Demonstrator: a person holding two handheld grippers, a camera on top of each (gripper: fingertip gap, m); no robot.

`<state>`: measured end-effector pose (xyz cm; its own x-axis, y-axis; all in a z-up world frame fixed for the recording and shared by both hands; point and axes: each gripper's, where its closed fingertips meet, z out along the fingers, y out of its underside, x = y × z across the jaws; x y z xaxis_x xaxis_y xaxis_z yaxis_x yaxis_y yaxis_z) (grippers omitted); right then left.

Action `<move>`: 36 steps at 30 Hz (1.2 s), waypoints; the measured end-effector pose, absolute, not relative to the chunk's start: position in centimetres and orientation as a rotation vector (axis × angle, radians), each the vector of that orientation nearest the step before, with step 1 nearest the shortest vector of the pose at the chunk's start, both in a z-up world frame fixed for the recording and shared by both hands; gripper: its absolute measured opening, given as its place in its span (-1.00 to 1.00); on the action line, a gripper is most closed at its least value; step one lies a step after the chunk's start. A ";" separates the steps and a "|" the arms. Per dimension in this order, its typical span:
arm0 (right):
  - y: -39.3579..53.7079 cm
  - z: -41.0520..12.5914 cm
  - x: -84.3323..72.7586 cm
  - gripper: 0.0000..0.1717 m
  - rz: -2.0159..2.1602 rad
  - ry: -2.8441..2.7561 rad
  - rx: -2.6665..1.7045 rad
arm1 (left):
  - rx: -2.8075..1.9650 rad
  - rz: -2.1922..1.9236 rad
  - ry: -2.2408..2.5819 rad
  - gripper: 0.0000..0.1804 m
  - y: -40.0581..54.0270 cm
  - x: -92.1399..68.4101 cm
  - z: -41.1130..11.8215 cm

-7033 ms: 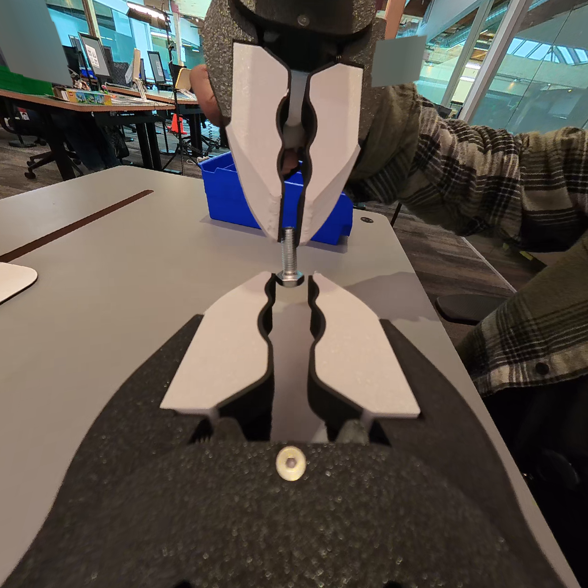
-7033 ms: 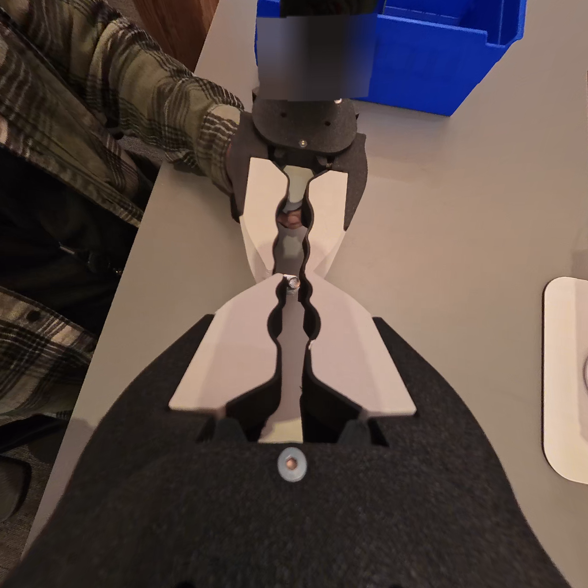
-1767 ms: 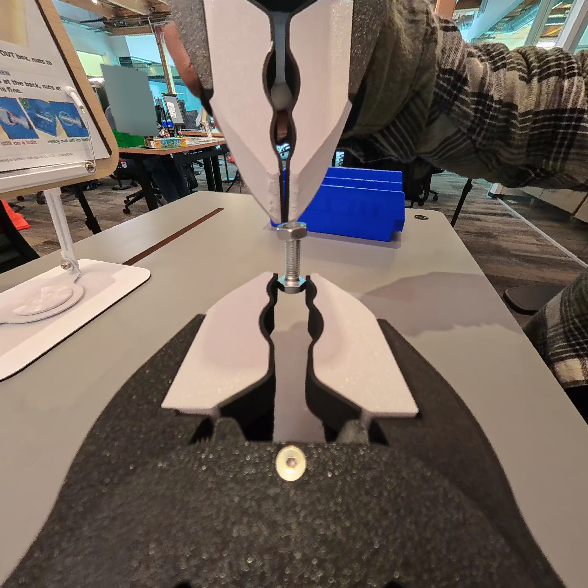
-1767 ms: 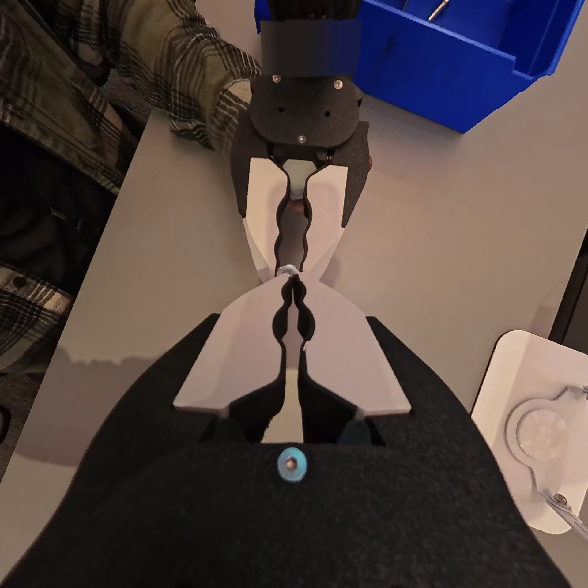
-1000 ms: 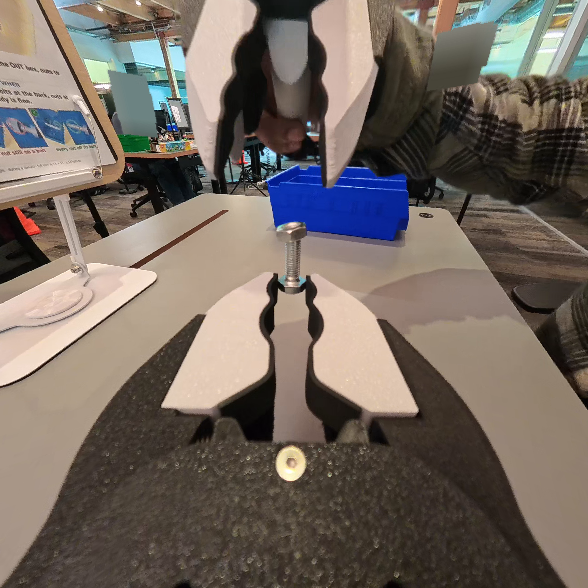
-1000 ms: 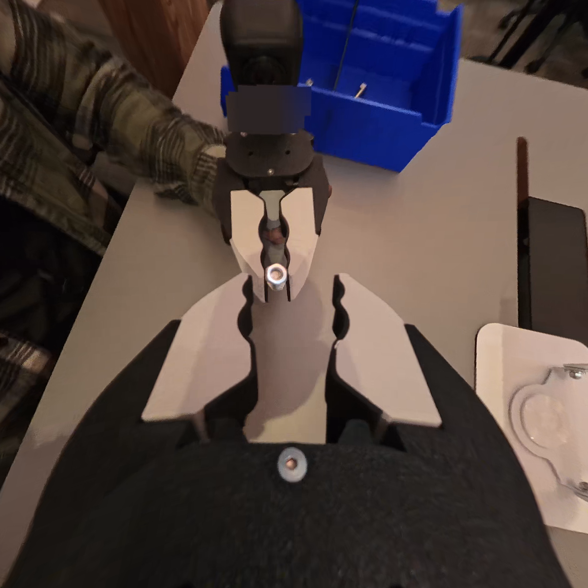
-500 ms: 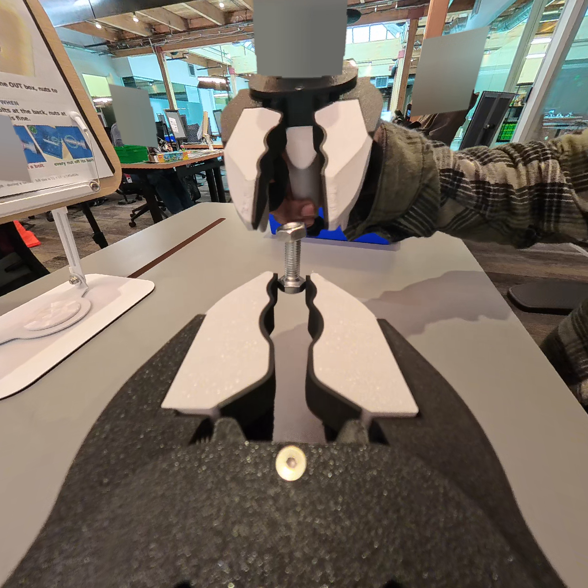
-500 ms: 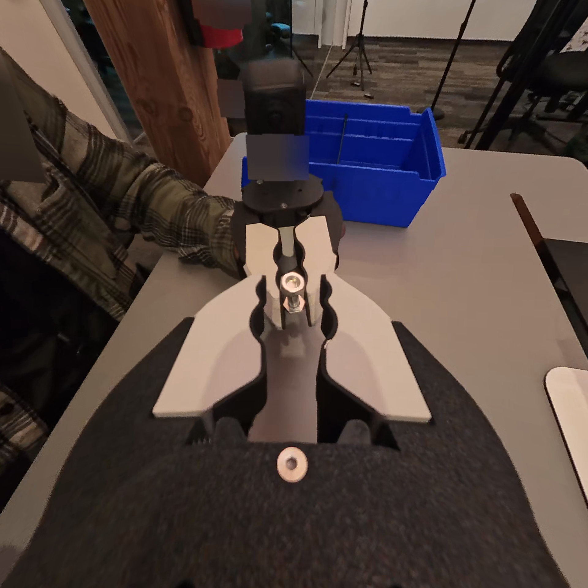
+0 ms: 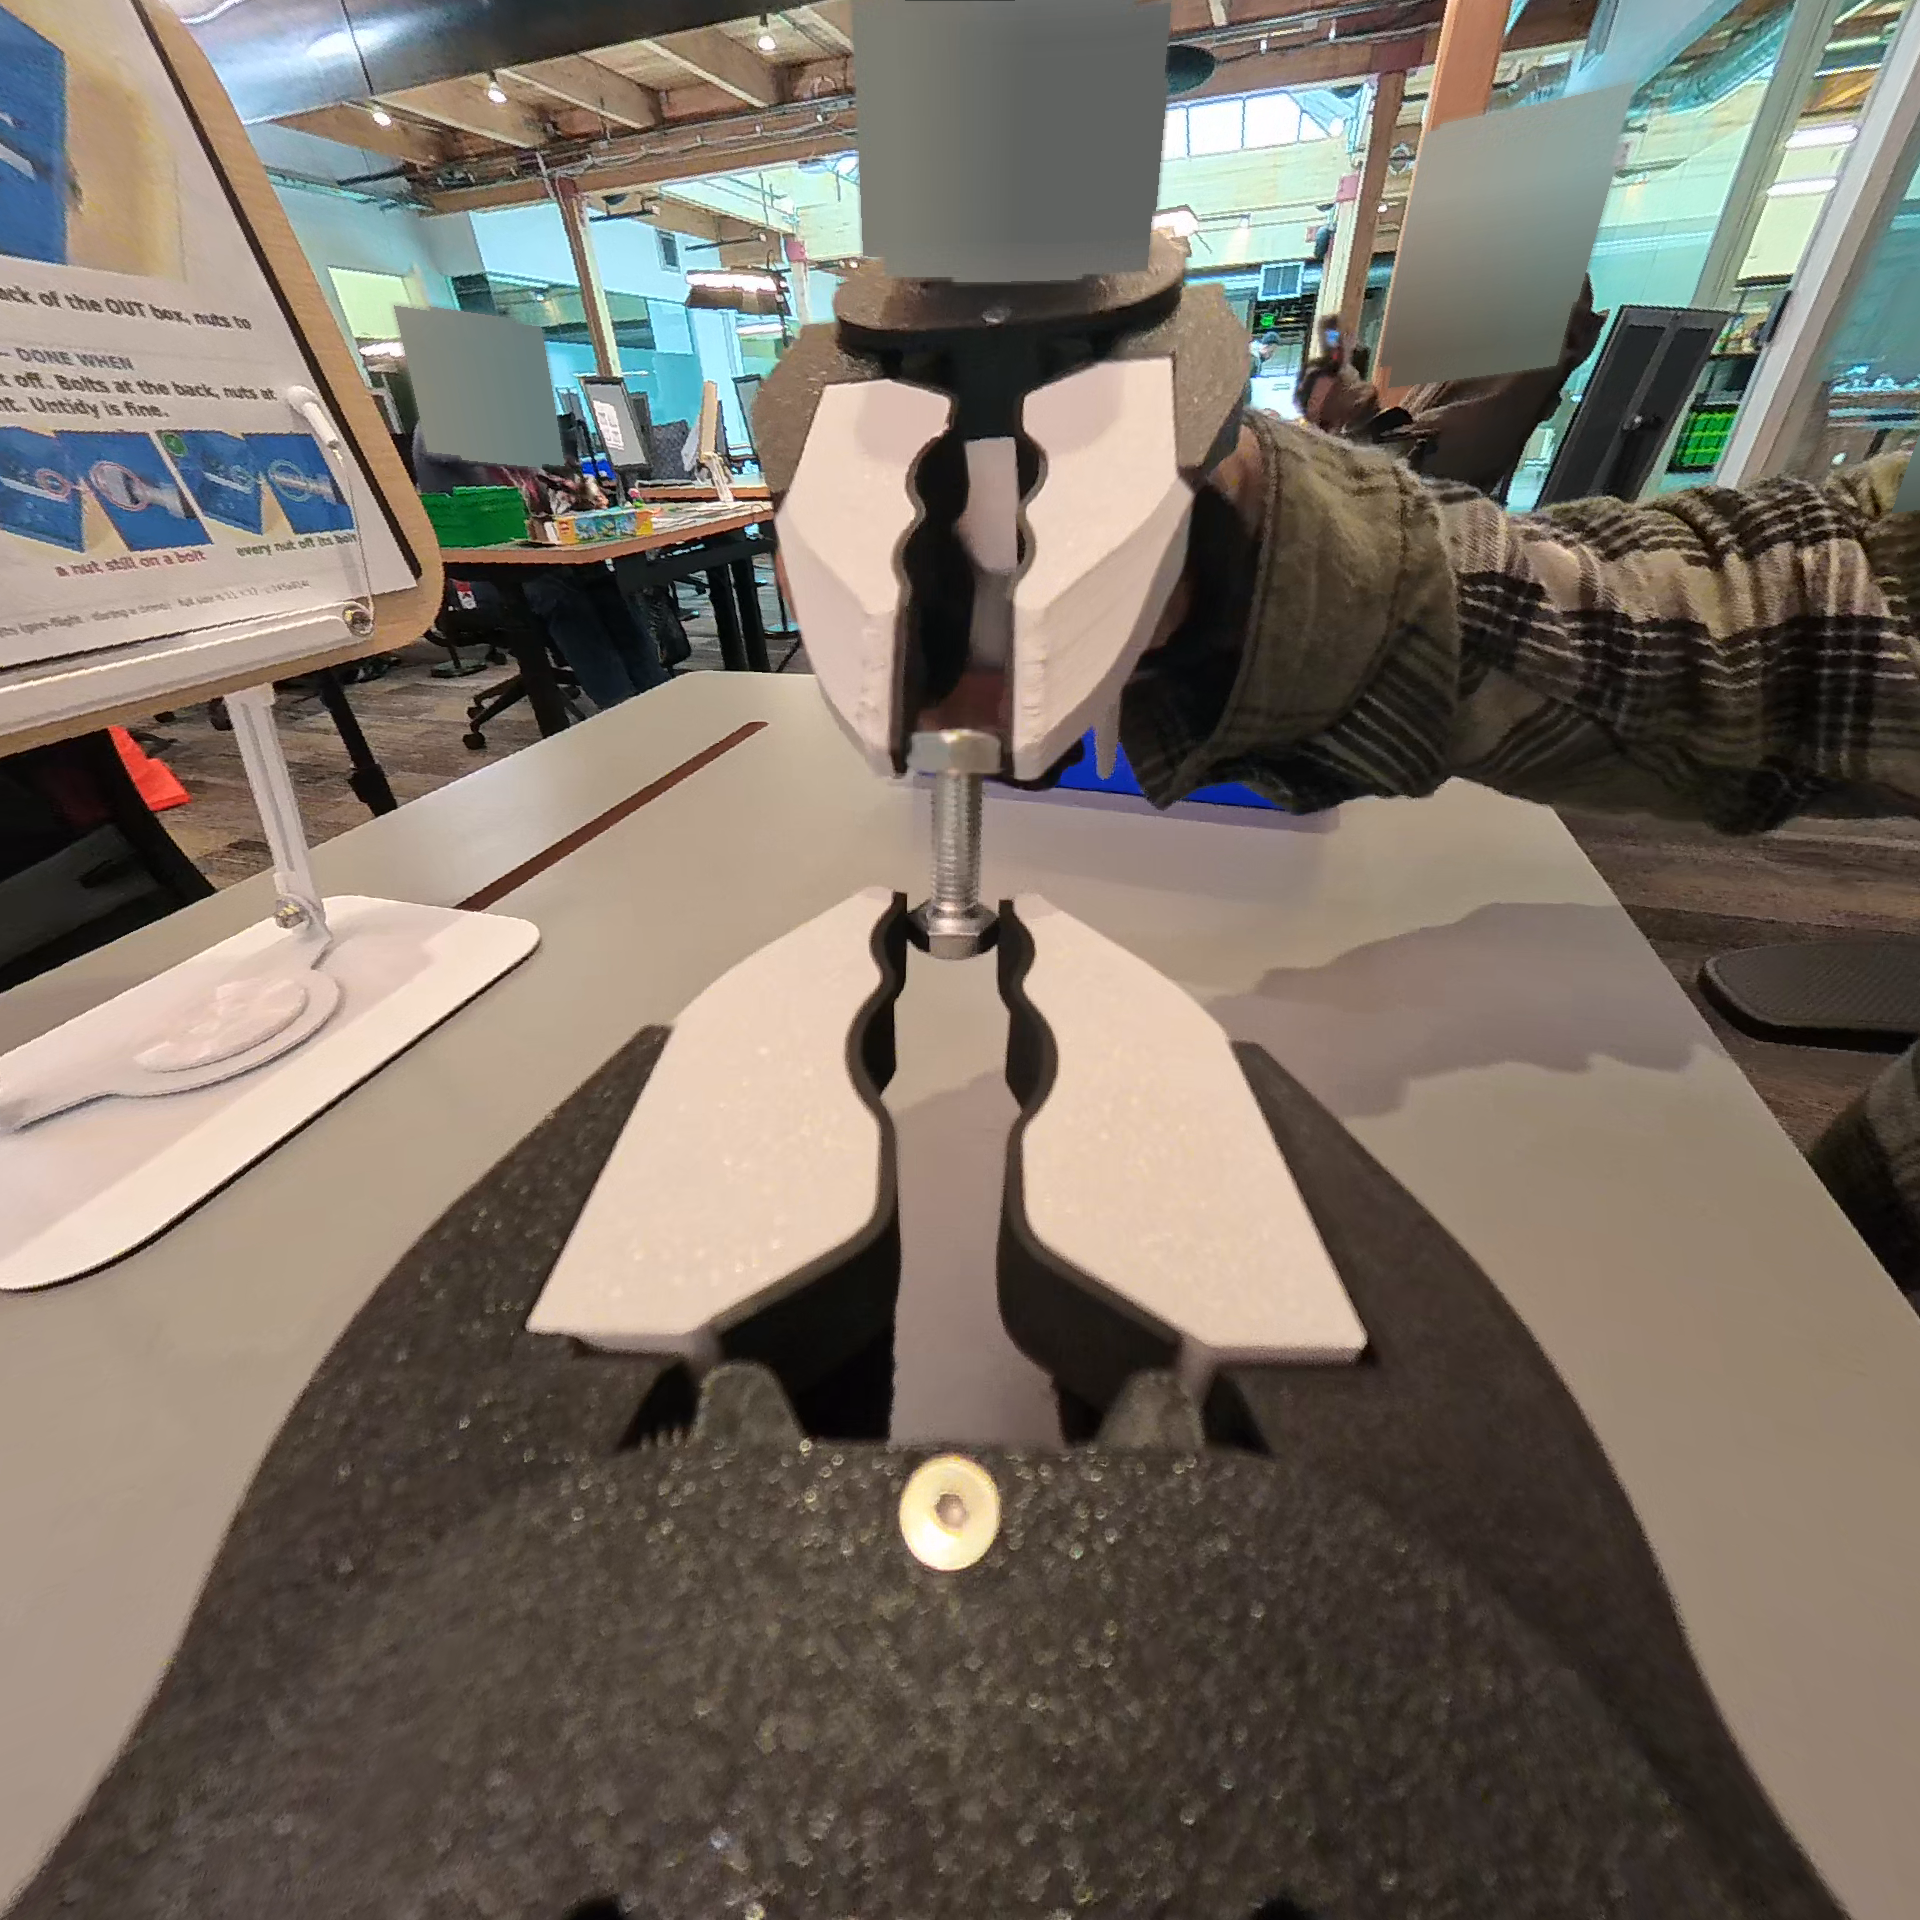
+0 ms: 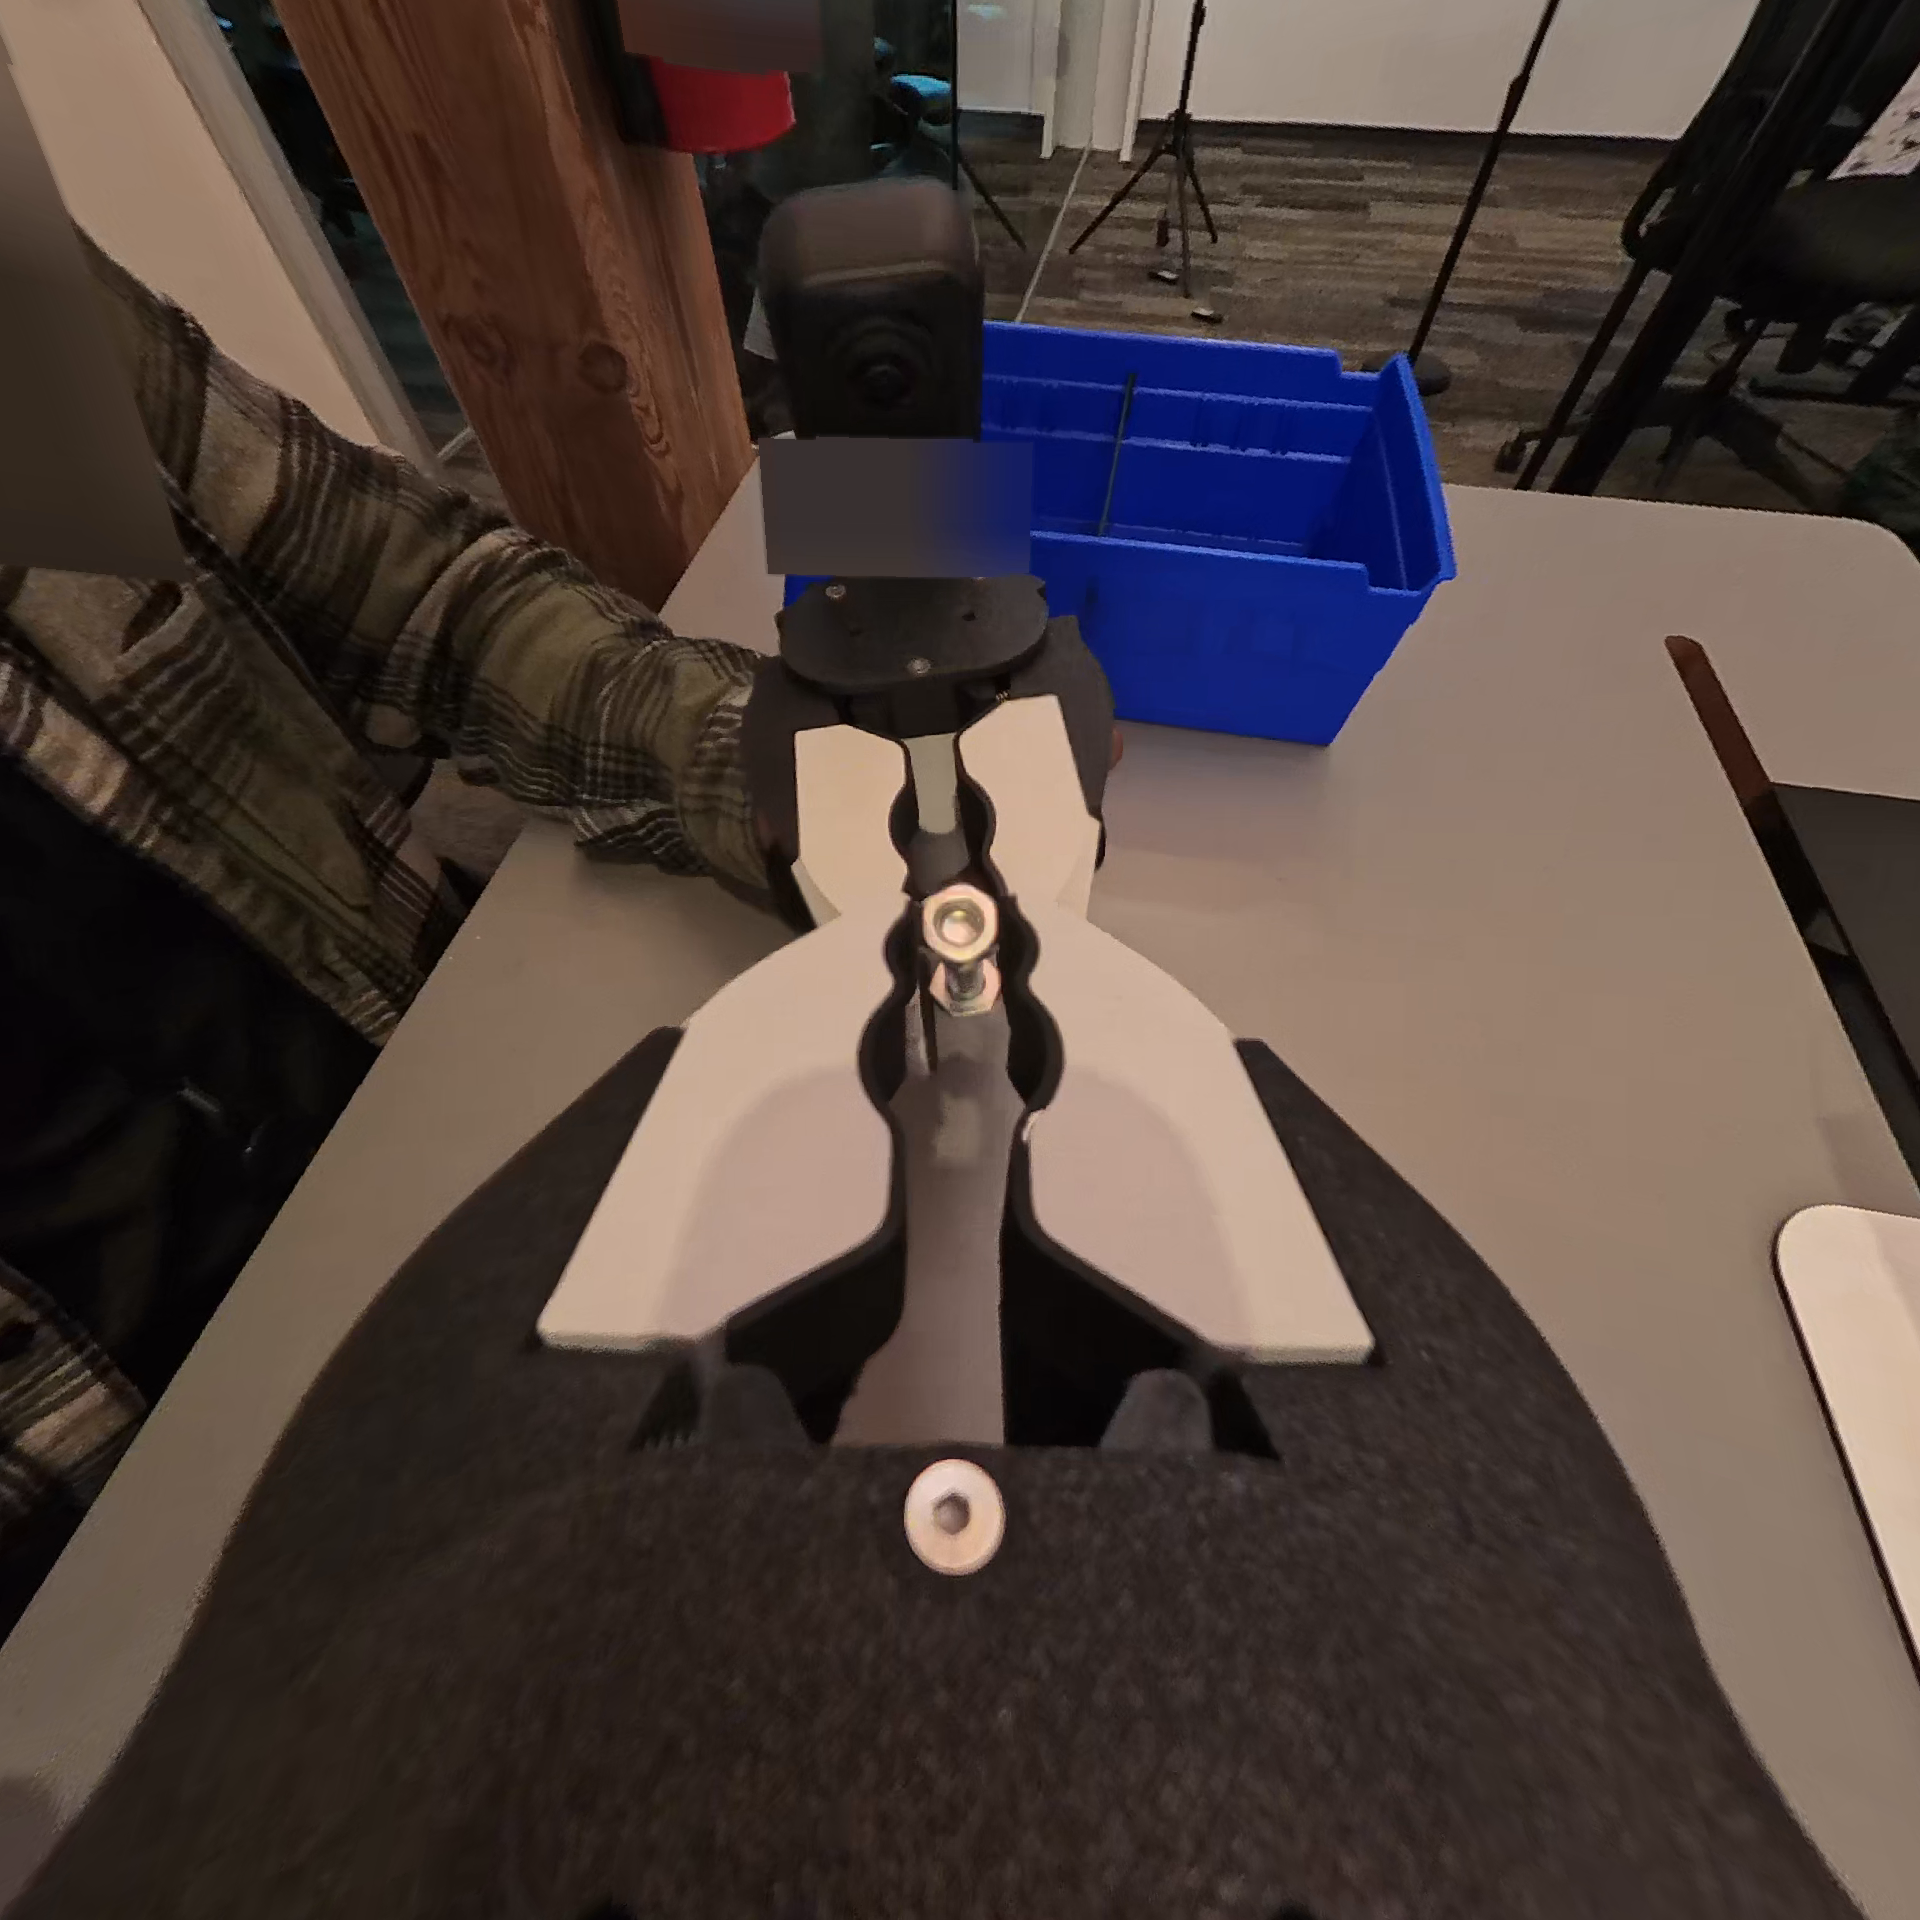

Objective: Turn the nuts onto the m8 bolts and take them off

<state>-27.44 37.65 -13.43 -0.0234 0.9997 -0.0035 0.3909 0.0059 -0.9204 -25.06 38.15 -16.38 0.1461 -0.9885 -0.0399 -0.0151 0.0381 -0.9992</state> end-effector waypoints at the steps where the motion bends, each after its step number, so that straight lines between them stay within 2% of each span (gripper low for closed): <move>1: 37.8 -13.4 -27.4 -0.84 0.992 -1.500 -1.490 | -1.256 -1.057 1.117 -0.83 38.3 -25.2 -16.3; 10: 38.5 -13.9 -27.5 -0.84 0.773 -1.387 -1.568 | -1.289 -1.005 1.089 -0.83 39.0 -25.3 -16.6; 32: 36.7 -17.5 -24.6 -0.84 0.357 -2.175 -1.863 | -1.370 -0.826 1.331 -0.82 37.7 -23.2 -20.1; 36: 37.0 -17.1 -24.8 -0.84 0.325 -2.176 -1.898 | -1.370 -0.845 1.290 -0.82 37.9 -23.5 -19.6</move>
<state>-24.84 37.00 -17.13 -0.1309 0.9909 0.0309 0.9387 0.1339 -0.3177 -23.48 37.94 -19.65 0.1773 -0.9726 -0.1505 -0.2502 0.1033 -0.9627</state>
